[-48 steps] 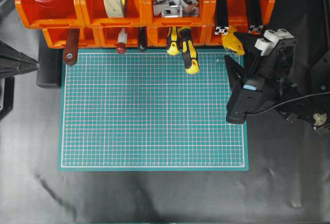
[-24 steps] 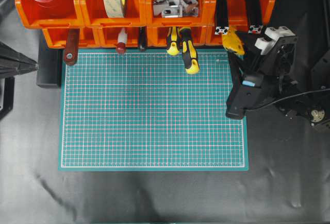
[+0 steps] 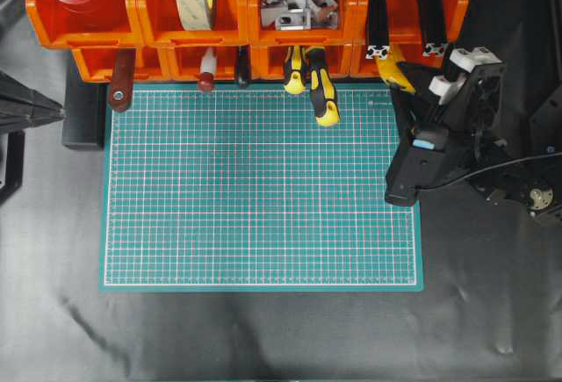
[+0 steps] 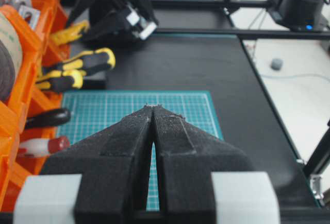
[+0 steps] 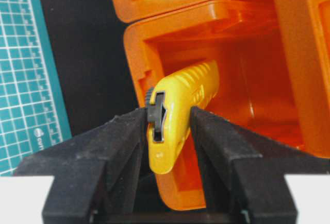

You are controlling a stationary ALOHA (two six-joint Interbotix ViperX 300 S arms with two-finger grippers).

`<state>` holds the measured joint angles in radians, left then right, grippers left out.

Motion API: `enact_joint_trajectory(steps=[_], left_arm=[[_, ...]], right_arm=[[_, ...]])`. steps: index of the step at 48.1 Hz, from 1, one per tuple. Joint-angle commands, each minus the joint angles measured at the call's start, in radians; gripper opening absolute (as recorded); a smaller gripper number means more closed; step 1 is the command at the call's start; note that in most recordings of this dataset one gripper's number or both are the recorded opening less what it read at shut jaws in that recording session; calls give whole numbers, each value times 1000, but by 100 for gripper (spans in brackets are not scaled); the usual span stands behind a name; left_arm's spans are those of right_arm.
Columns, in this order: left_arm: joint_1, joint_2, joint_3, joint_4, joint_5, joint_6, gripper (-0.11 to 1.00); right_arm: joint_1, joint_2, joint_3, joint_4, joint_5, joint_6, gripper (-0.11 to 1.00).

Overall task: Pick cutter from container rack with right arm.
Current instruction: 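Lift the yellow cutter out of the bin and pull it toward the mat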

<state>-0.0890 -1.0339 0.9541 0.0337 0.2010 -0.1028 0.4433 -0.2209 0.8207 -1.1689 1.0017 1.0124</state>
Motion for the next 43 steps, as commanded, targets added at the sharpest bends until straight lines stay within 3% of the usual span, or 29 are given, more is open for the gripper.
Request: enact_joint_trajectory(steps=[1, 25, 30, 43], left_arm=[[-2, 3, -11, 3, -11, -3, 0], [-2, 3, -11, 3, -11, -5, 0], [-2, 3, -11, 3, -14, -5, 0], [0, 2, -11, 3, -14, -5, 0]], right_arm=[[12, -6, -15, -3, 0, 12, 29], [132, -12, -110, -2, 152, 8, 28], [147, -15, -141, 20, 161, 3, 28], [196, -20, -244, 28, 181, -72, 27]])
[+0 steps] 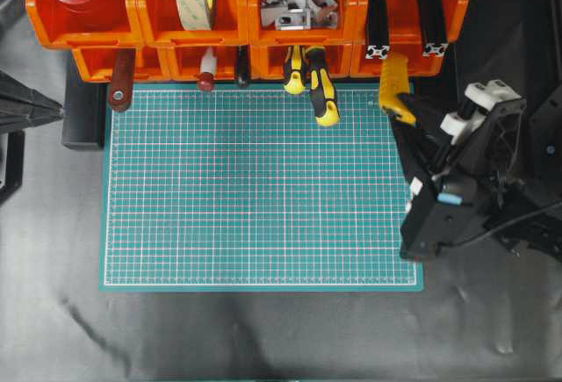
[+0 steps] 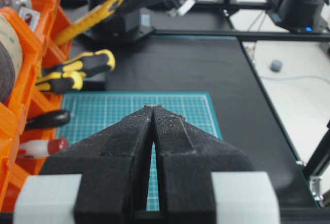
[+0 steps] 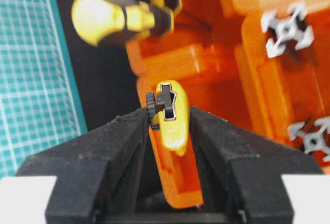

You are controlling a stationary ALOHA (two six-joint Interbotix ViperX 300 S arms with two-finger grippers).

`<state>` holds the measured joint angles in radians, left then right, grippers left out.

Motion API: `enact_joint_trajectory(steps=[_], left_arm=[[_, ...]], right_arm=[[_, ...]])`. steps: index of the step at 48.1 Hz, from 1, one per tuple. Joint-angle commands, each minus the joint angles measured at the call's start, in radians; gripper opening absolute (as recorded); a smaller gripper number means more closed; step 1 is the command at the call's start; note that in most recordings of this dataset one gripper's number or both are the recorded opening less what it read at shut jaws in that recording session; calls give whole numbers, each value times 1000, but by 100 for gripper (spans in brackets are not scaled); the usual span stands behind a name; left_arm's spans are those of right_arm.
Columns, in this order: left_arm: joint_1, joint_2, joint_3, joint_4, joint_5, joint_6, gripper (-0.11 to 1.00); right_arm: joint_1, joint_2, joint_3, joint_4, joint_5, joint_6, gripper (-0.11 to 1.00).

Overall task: Pick cutter from container rack with right arm.
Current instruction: 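Lift the yellow cutter out of the bin and pull it toward the mat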

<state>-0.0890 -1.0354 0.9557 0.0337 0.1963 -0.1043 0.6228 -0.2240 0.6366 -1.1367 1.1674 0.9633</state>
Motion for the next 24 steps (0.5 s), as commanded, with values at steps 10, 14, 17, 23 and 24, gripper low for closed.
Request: enact_joint_trajectory(steps=[10, 14, 17, 23, 24], left_arm=[[0, -5, -14, 3, -9, -3, 0], [0, -5, -14, 3, -9, -3, 0], [0, -6, -15, 3, -9, -3, 0], [0, -8, -15, 3, -6, -3, 0], [0, -8, -15, 3, -5, -3, 0]], right_arm=[[74, -17, -169, -3, 34, -104, 27], [104, -15, -222, -5, 54, -147, 27], [123, -14, -259, -5, 74, -181, 27], [155, -3, -334, -6, 89, -244, 27], [161, 2, -351, -8, 86, -258, 27]])
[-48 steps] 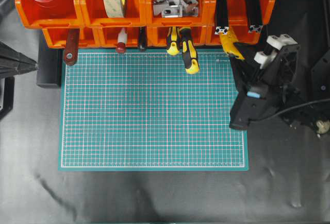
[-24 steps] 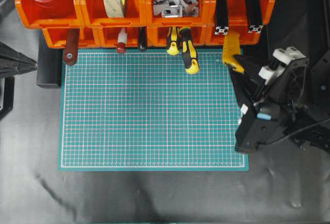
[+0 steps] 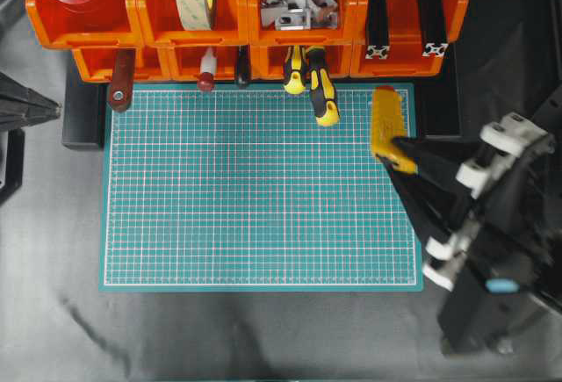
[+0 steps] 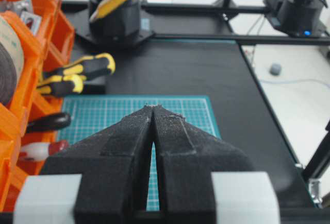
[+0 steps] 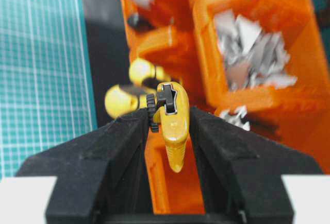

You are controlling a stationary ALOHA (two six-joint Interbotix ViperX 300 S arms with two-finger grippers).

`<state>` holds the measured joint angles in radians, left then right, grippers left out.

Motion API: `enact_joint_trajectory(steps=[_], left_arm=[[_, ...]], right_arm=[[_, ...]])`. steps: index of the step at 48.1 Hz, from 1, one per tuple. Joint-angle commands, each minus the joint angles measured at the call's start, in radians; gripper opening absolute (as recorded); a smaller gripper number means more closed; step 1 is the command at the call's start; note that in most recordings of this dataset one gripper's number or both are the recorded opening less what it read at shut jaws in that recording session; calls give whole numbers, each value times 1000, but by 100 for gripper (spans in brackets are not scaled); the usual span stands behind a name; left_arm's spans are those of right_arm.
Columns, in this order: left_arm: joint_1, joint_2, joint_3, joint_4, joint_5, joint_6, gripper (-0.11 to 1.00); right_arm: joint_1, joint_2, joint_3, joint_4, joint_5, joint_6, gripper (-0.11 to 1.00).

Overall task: Pick cutter from container rack with right arm.
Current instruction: 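Lift the yellow cutter out of the bin and pull it toward the mat, then lower the held cutter onto the green mat with the right gripper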

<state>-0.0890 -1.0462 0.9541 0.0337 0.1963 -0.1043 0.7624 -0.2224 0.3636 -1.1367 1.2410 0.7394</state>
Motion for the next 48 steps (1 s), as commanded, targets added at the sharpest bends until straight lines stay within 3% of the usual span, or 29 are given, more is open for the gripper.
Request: enact_joint_trajectory(steps=[1, 10, 18, 25, 36, 48], left_arm=[[0, 3, -14, 3, -3, -3, 0], [0, -6, -17, 3, 0, -2, 0], [0, -25, -23, 3, 0, 0, 0], [0, -35, -25, 3, 14, 0, 0], [-2, -37, -9, 3, 52, -8, 0], [11, -52, -14, 3, 40, -15, 0]], right_arm=[[25, 2, -89, -8, 9, -44, 27], [46, 35, -152, -12, -103, -77, 27], [46, 91, -147, -14, -239, -77, 27], [32, 138, -126, -14, -287, -77, 27], [-40, 204, -28, -15, -449, -80, 27], [-146, 252, 60, -55, -669, -83, 27]])
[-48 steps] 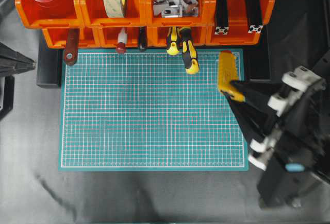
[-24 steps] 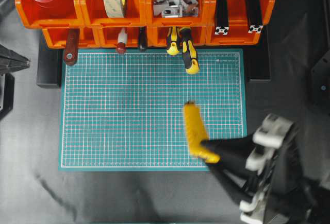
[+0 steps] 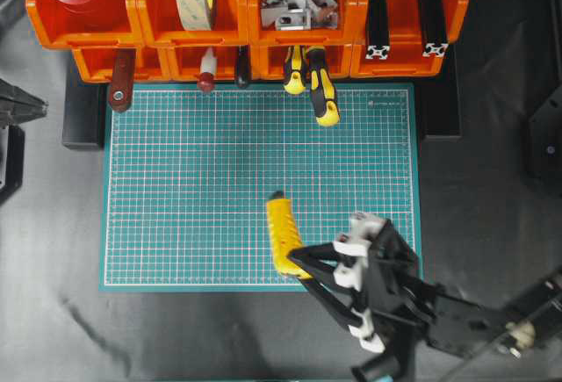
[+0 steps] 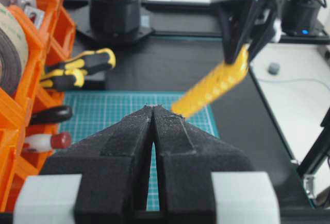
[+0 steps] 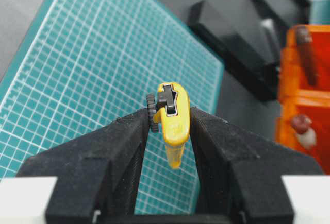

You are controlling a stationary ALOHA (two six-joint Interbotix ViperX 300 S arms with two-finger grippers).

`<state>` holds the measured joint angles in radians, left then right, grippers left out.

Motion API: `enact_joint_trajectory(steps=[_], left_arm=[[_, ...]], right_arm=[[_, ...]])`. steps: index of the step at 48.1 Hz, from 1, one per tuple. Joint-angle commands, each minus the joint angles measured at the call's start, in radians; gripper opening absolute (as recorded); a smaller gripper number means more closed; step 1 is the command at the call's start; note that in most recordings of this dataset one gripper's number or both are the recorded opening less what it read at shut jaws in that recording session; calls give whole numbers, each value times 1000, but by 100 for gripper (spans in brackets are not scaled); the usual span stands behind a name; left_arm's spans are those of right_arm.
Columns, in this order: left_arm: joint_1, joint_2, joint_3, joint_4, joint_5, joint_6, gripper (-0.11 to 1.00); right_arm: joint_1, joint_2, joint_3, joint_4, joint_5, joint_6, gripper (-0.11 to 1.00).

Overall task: Pick cutter from container rack with right arm.
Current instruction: 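Lower the held cutter onto the green mat with the right gripper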

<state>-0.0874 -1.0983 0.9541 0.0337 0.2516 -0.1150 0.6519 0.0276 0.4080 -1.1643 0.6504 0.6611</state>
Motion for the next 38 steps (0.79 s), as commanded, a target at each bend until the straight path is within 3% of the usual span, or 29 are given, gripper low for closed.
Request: enact_joint_trajectory(steps=[1, 19, 38], left_arm=[[12, -2, -14, 3, -17, -5, 0], [57, -3, -15, 3, -41, -6, 0], [60, 15, -11, 3, -80, -9, 0]], right_arm=[[-44, 5, 23, -35, -95, -5, 27], [-193, 84, 80, -189, -288, -2, 27], [-268, 143, 124, -207, -393, 2, 27]])
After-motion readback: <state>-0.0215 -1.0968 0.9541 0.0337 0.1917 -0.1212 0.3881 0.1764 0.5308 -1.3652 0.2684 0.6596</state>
